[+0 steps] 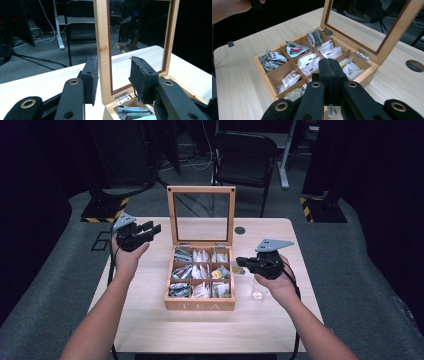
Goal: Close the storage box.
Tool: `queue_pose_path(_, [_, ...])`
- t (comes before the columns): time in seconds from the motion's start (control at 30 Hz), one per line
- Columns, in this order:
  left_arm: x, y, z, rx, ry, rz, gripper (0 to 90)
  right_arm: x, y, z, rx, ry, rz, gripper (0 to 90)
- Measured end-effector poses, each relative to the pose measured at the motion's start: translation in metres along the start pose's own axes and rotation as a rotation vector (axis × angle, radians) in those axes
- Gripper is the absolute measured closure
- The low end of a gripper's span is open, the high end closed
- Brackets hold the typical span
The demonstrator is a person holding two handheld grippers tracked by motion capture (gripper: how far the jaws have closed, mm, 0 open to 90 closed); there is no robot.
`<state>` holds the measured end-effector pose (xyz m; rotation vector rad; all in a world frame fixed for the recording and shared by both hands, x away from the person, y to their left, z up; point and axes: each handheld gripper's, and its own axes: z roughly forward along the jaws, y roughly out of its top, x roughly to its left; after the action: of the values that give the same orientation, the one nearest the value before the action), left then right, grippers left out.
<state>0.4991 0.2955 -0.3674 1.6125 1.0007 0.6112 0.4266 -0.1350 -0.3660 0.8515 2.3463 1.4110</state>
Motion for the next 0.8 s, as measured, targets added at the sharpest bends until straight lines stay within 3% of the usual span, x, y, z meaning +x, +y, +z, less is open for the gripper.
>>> queue_pose_path(0.4, [0.000, 0.000, 0.001, 0.001, -0.001, -0.005, 58.3, -0.018, -0.011, -0.025, -0.016, -0.068, 0.034, 90.0])
queue_pose_path(0.8, [0.000, -0.001, 0.001, 0.004, -0.001, 0.000, 58.3, -0.022, -0.030, -0.041, -0.005, -0.108, 0.062, 90.0])
